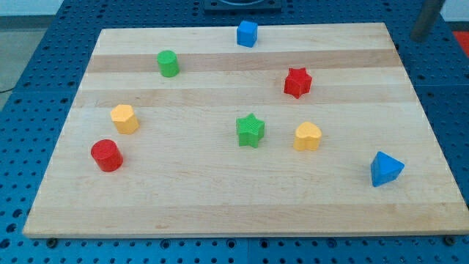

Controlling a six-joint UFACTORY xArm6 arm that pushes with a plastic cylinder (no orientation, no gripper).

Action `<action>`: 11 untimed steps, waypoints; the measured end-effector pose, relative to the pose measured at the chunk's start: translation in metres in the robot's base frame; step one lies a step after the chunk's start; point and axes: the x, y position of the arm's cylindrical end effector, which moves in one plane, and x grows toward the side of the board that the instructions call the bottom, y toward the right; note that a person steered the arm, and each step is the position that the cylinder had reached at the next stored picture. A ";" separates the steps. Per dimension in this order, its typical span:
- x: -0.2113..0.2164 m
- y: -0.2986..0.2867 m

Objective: Point your arm at the blue cube

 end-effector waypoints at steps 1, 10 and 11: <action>0.037 -0.034; -0.082 -0.238; -0.082 -0.264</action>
